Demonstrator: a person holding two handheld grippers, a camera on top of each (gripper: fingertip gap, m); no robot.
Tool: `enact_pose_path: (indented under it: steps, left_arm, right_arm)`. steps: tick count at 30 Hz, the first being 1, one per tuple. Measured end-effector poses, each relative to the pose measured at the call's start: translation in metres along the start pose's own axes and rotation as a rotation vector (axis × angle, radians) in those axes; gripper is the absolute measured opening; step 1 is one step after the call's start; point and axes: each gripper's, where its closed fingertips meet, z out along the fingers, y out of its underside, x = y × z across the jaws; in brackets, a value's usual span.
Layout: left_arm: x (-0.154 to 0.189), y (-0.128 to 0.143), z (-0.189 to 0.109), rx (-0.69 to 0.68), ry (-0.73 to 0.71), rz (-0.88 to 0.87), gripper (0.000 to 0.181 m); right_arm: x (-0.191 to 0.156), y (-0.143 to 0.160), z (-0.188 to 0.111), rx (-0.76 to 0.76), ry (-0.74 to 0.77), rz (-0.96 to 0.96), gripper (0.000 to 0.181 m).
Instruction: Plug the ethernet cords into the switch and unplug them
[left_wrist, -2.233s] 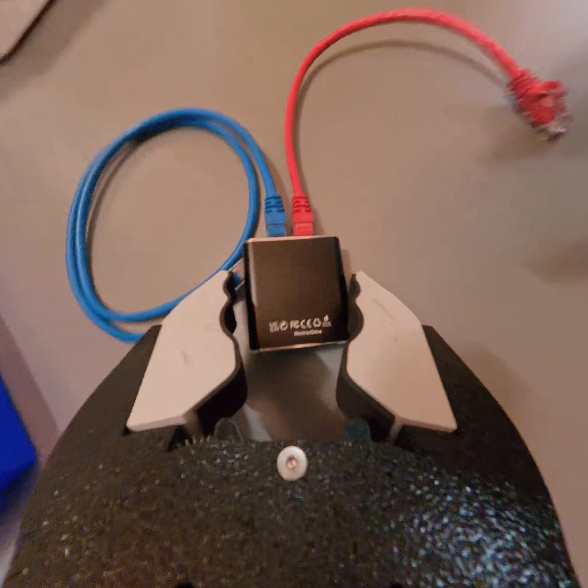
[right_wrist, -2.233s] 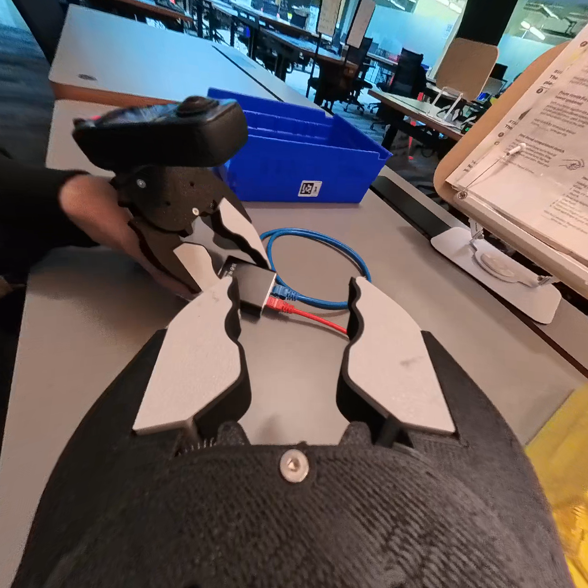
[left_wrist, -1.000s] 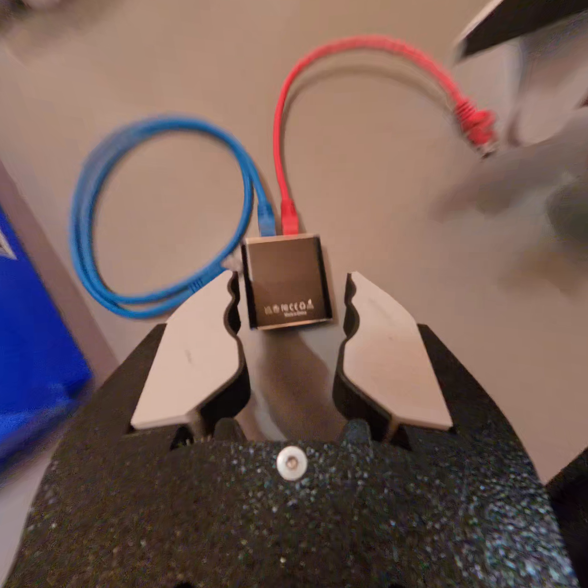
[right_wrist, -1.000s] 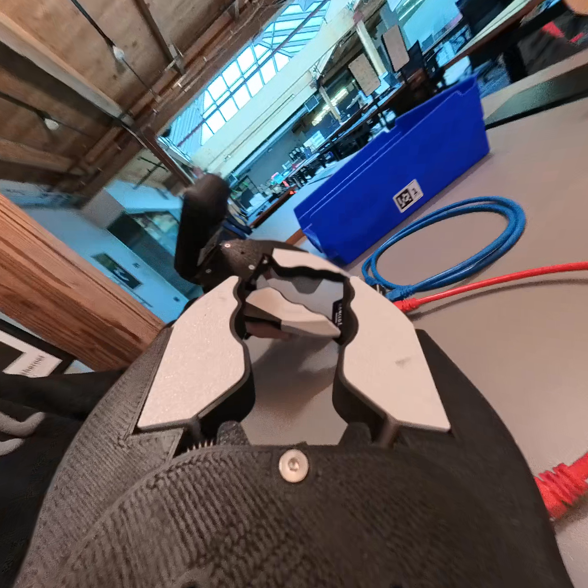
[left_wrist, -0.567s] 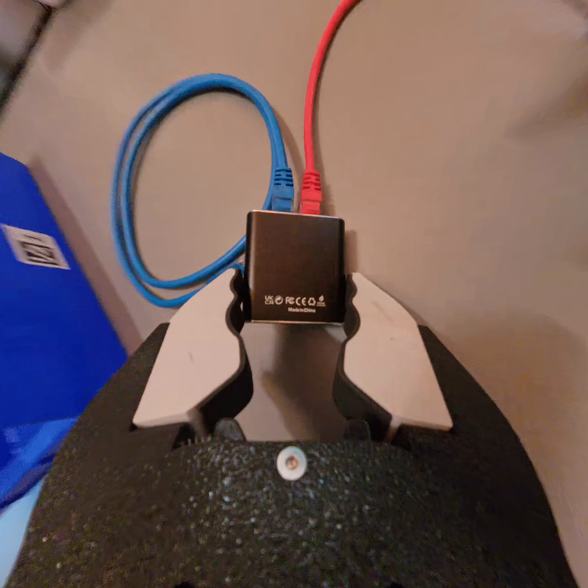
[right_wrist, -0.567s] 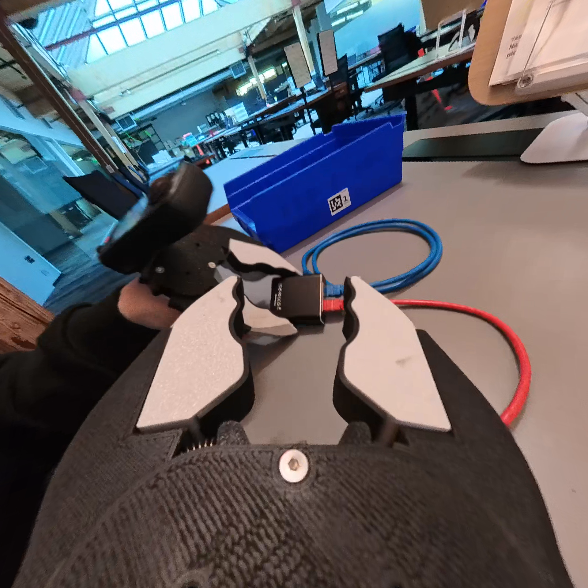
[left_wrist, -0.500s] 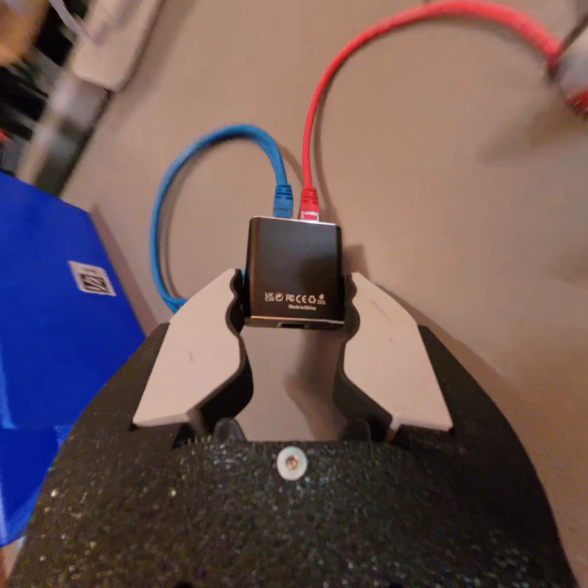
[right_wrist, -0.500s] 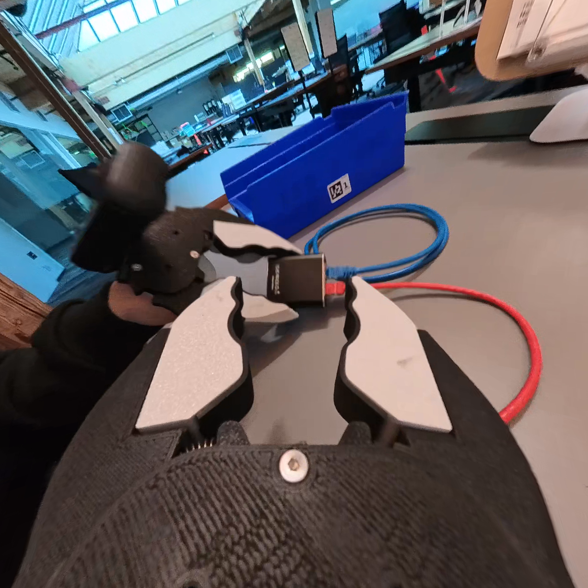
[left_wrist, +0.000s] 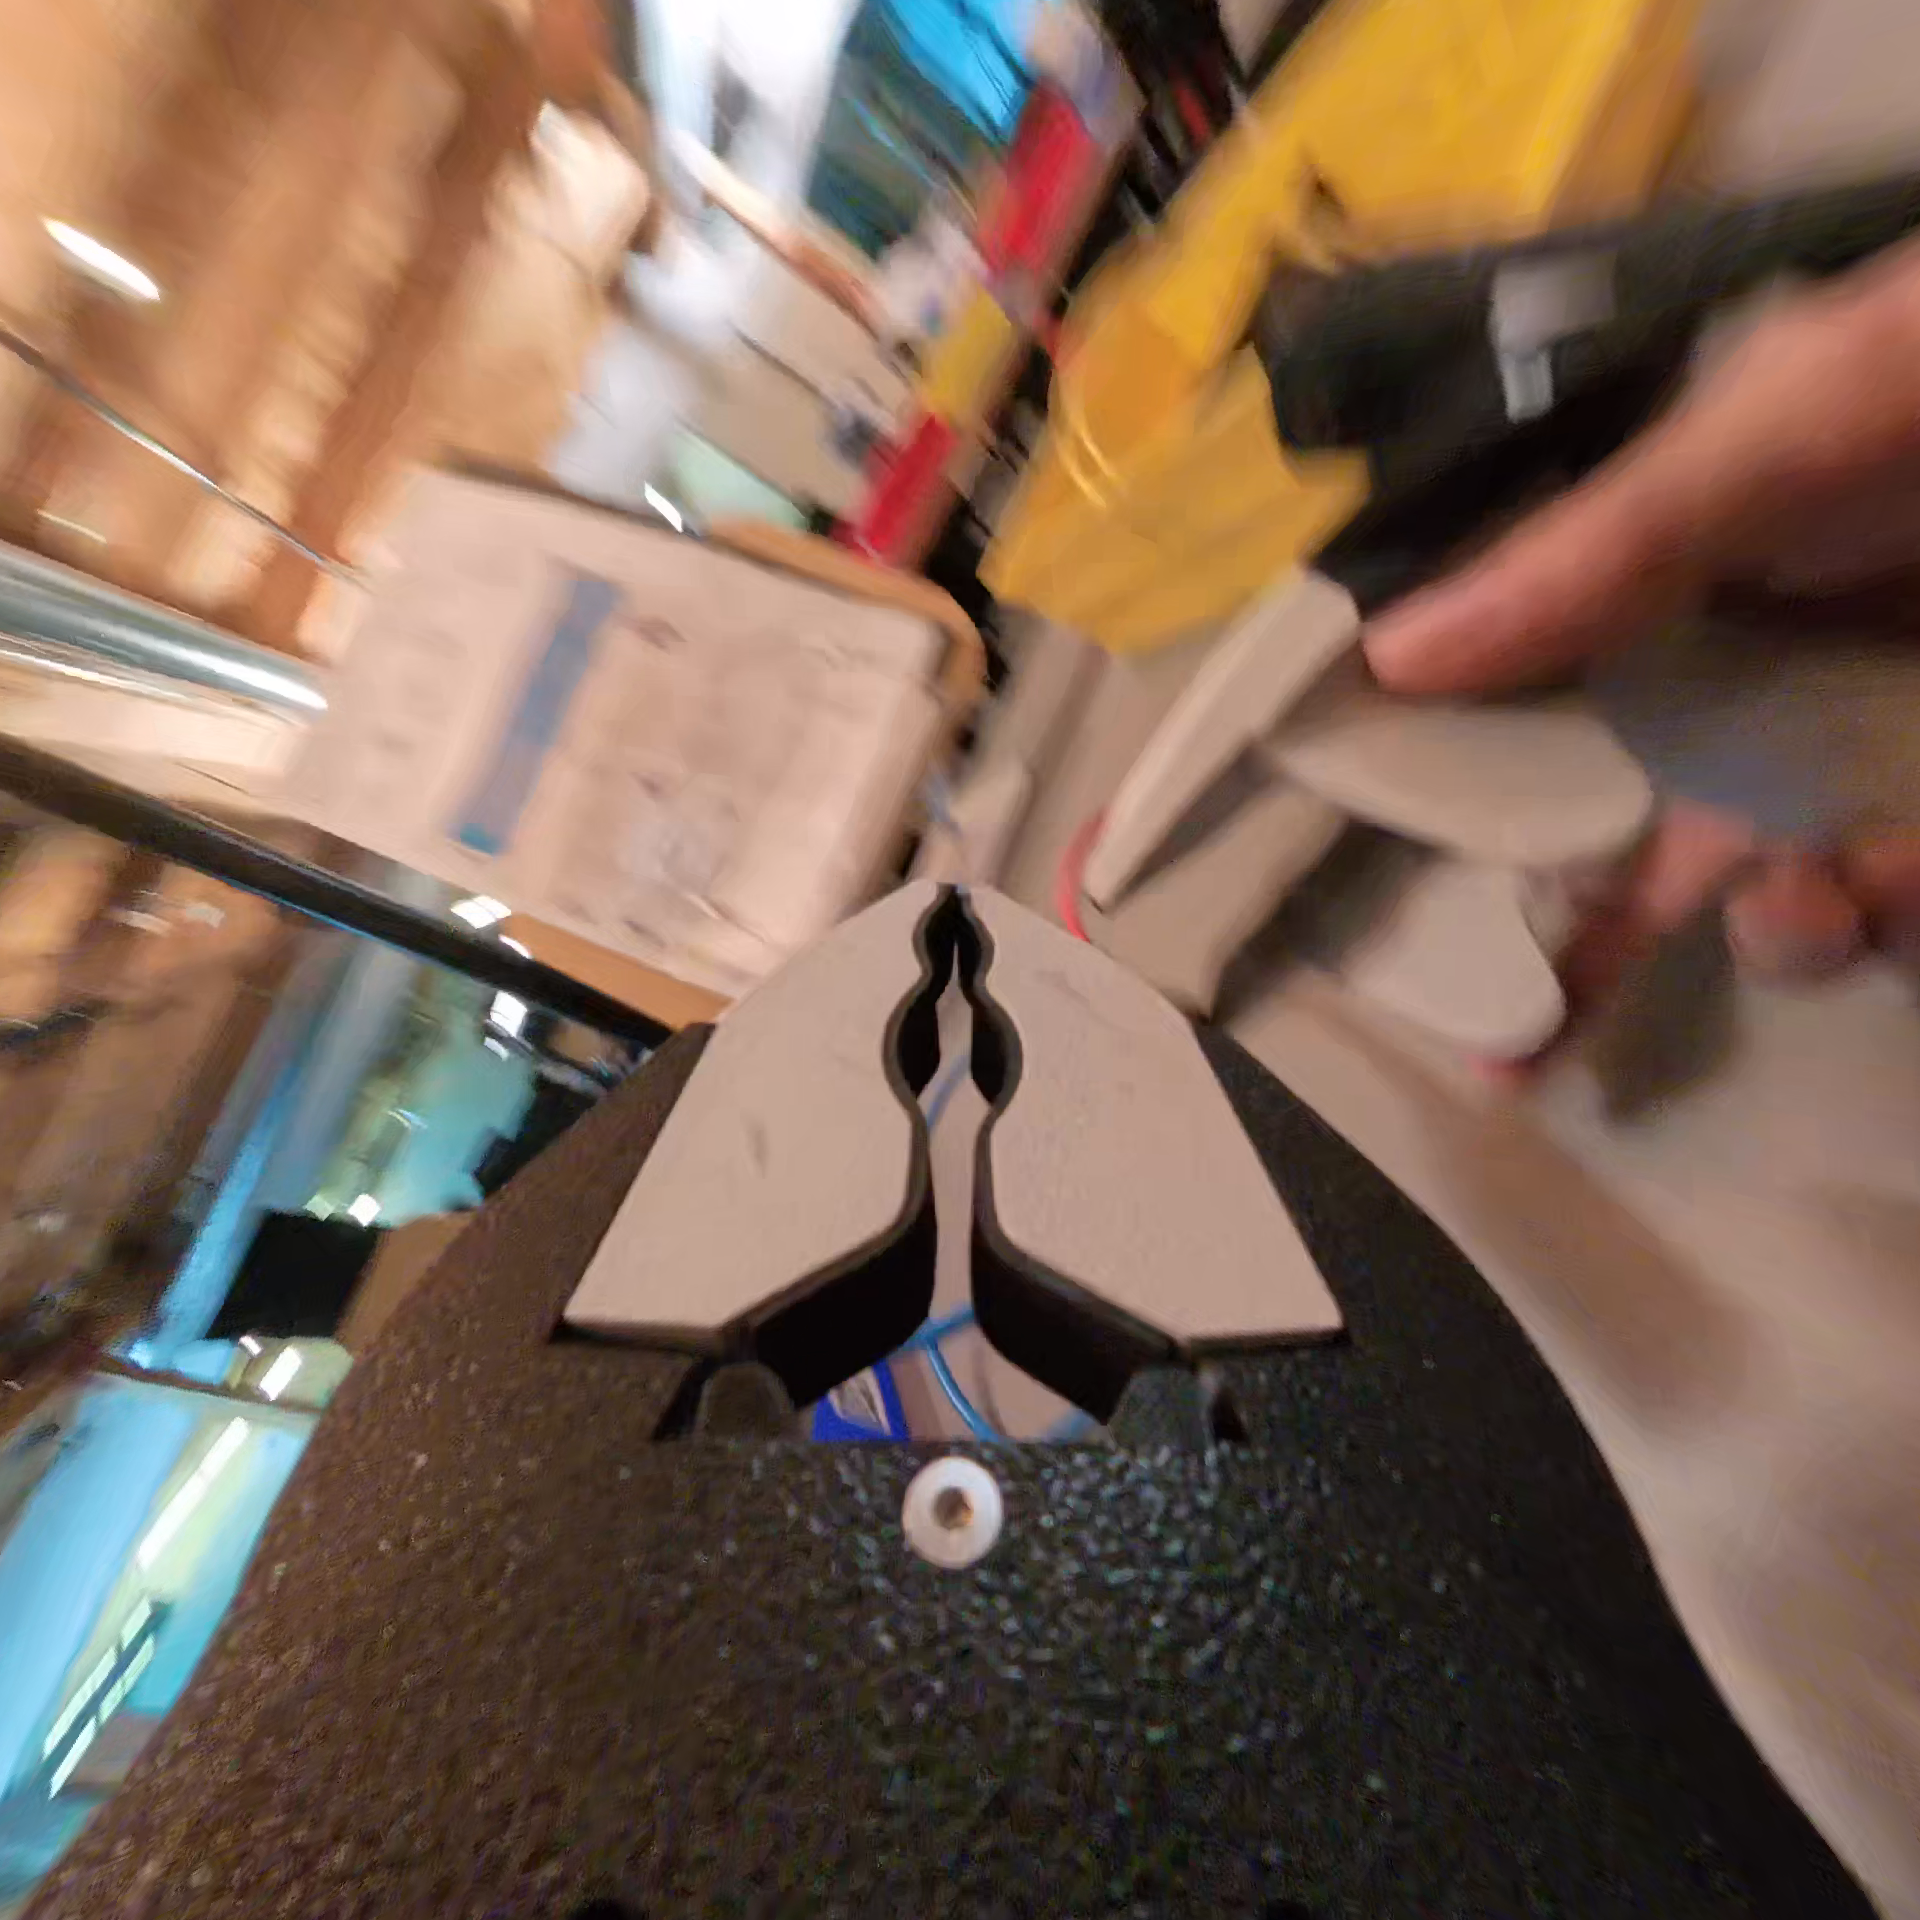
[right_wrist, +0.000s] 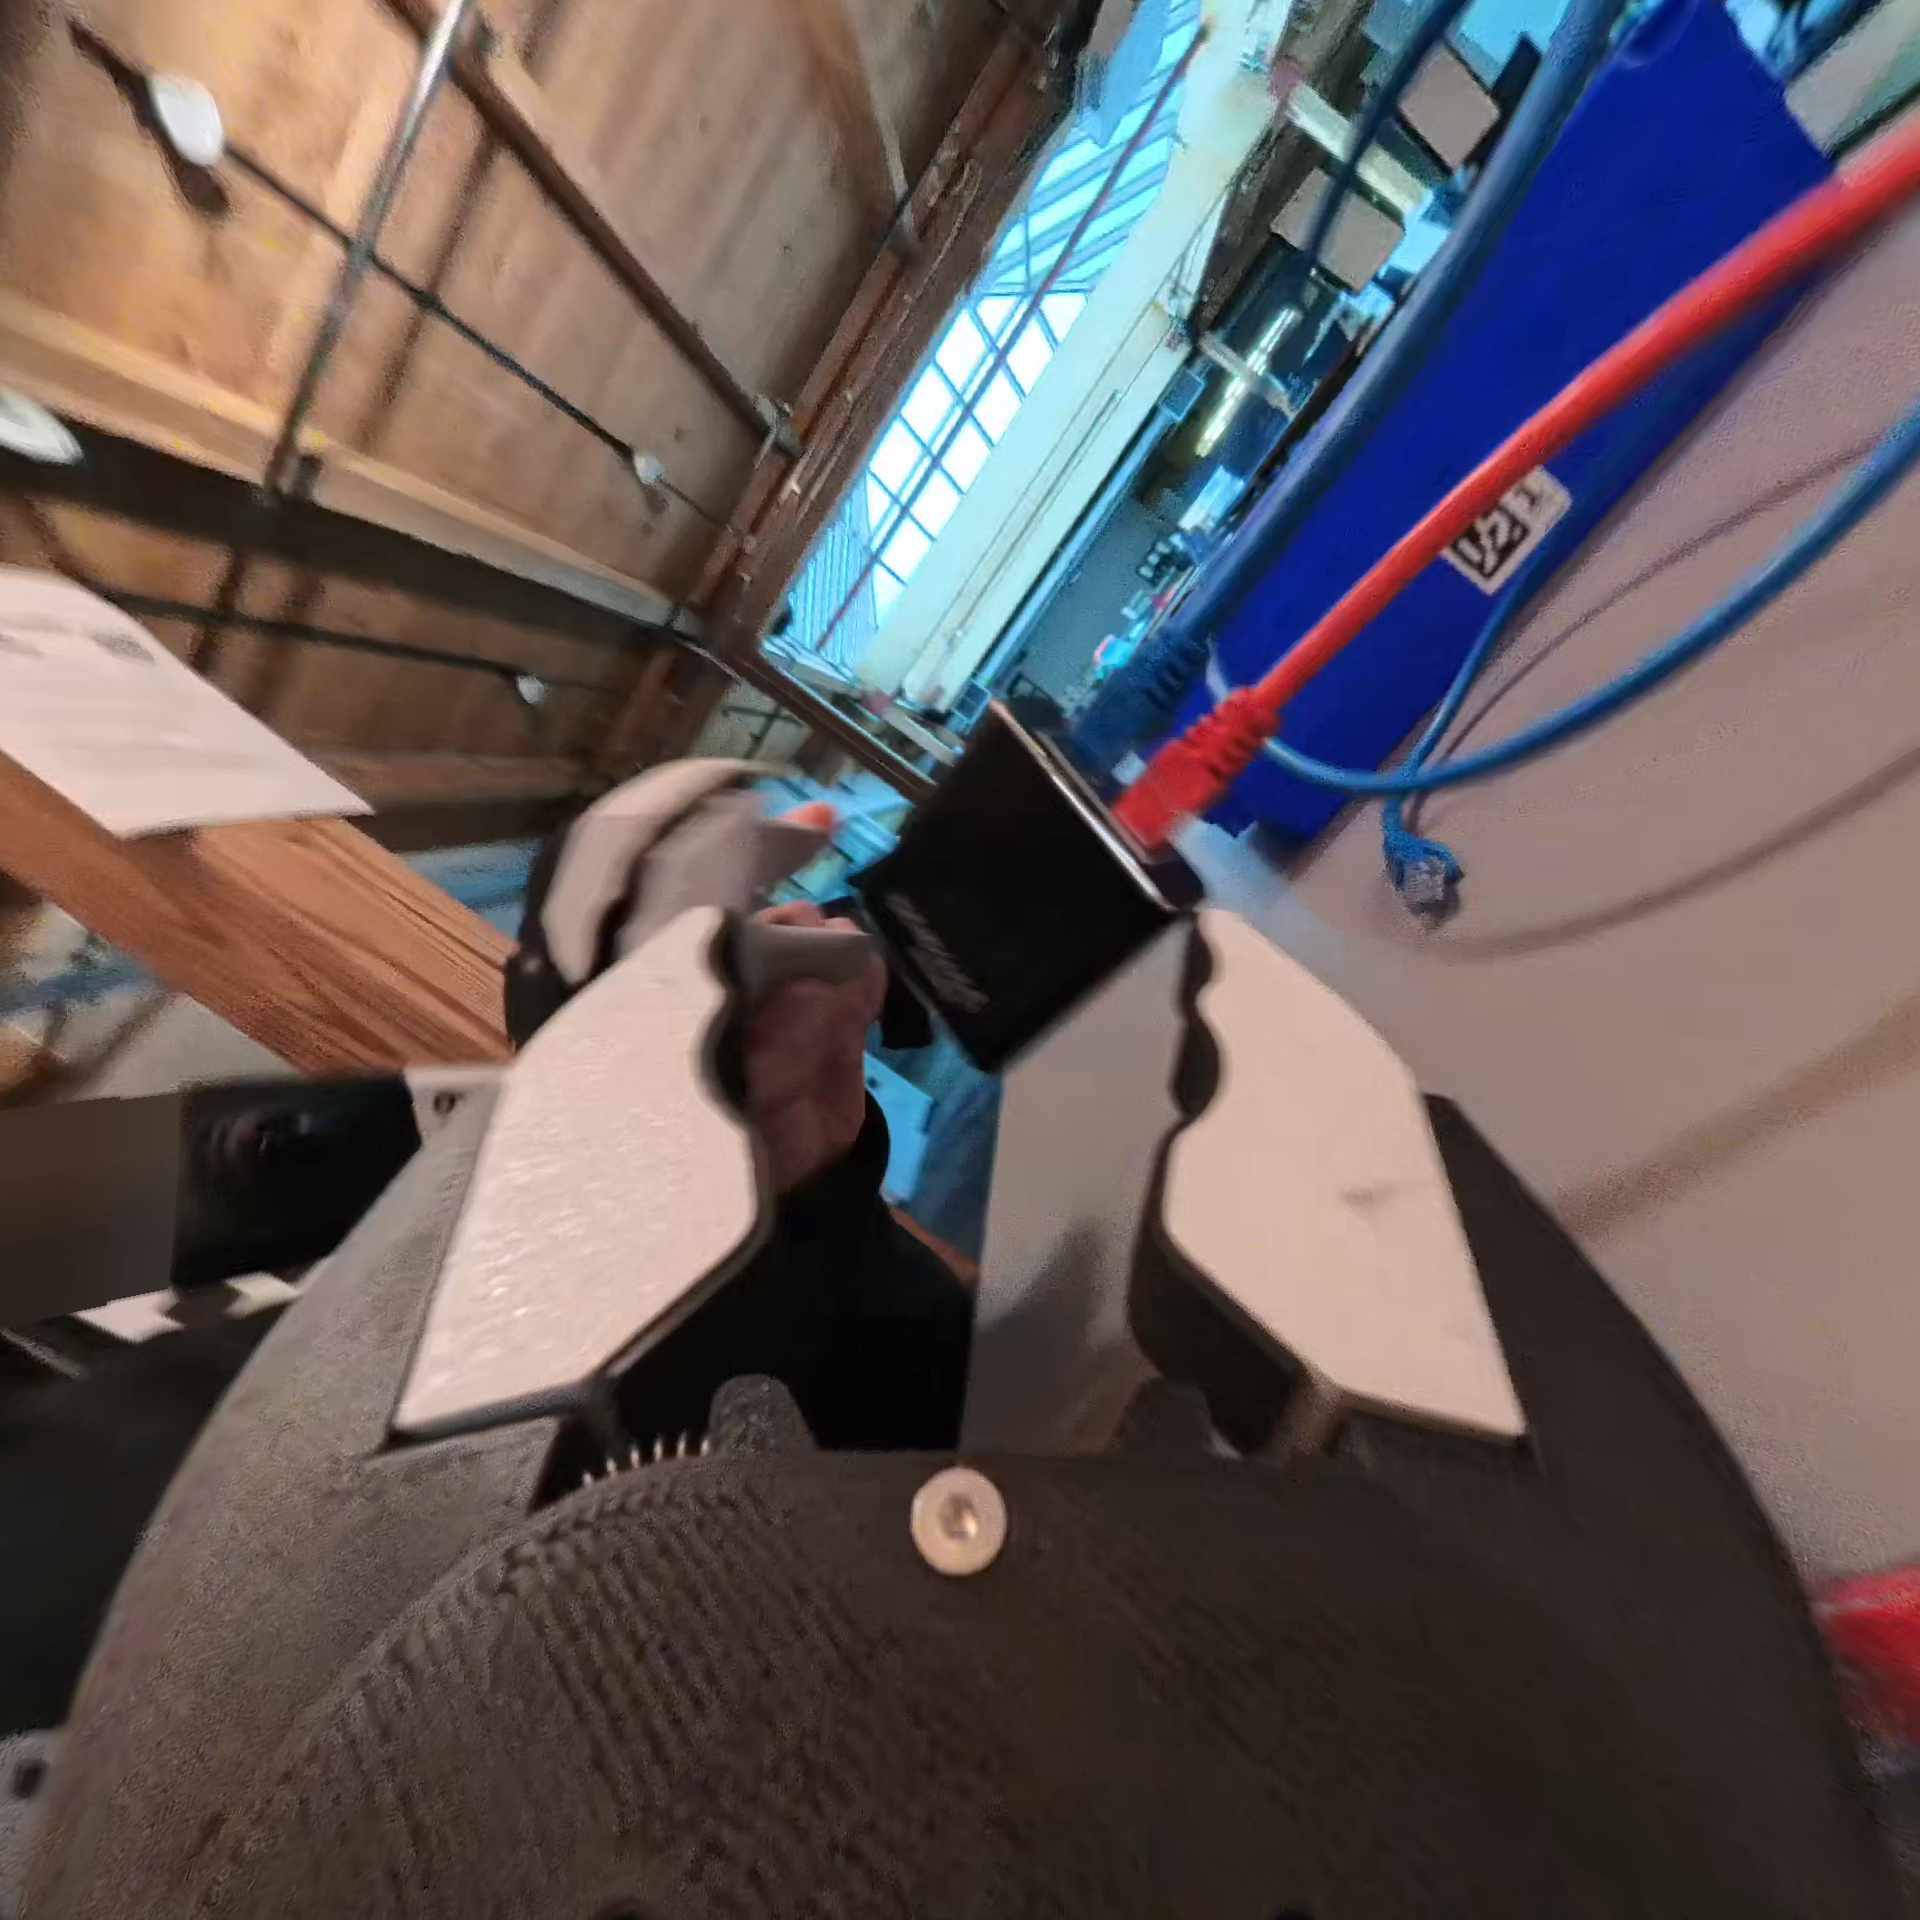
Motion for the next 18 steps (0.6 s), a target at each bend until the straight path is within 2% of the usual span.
enact_pose_path:
  steps: [1, 2, 3, 4, 5, 7, 9, 12, 15, 16, 18]
  left_arm:
    - [-0.002, -0.009, -0.004, 0.034, 0.004, 0.002, 0.026]
    - [0.0, -0.002, -0.002, -0.019, 0.034, -0.03, 0.019]
    - [0.001, 0.016, 0.003, -0.109, 0.05, -0.085, 0.013]
    - [0.005, 0.035, 0.008, -0.179, 0.073, -0.129, 0.006]
    - [0.013, 0.053, 0.01, -0.228, 0.127, -0.155, 0.015]
    - [0.03, 0.084, 0.008, -0.337, 0.257, -0.223, 0.042]
    - [0.047, 0.111, 0.002, -0.491, 0.374, -0.349, 0.053]
    - [0.076, 0.137, -0.009, -0.703, 0.502, -0.557, 0.063]
    - [0.087, 0.157, -0.011, -0.811, 0.5, -0.684, 0.067]
    - [0.091, 0.161, -0.012, -0.826, 0.52, -0.734, 0.069]
    - [0.092, 0.163, -0.011, -0.801, 0.537, -0.826, 0.062]
  right_arm:
    - [0.005, 0.003, 0.001, -0.005, 0.008, 0.047, 0.096]
    - [0.012, 0.007, 0.002, -0.036, 0.037, 0.049, 0.093]
    - [0.012, 0.003, 0.001, -0.023, 0.027, 0.015, 0.072]
    - [0.007, -0.007, -0.002, 0.032, 0.016, -0.006, 0.063]
    - [0.006, -0.015, -0.006, 0.071, 0.038, -0.01, 0.059]
    - [0.002, -0.02, -0.011, 0.042, 0.083, -0.062, 0.061]
    - [-0.002, -0.023, -0.014, 0.013, 0.125, -0.132, 0.063]
    - [-0.019, -0.032, -0.013, 0.04, 0.112, -0.236, 0.062]
    - [-0.021, -0.029, -0.013, 0.013, 0.135, -0.298, 0.062]
    - [-0.019, -0.028, -0.013, 0.007, 0.145, -0.308, 0.062]
    - [-0.017, -0.029, -0.014, 0.009, 0.16, -0.31, 0.061]
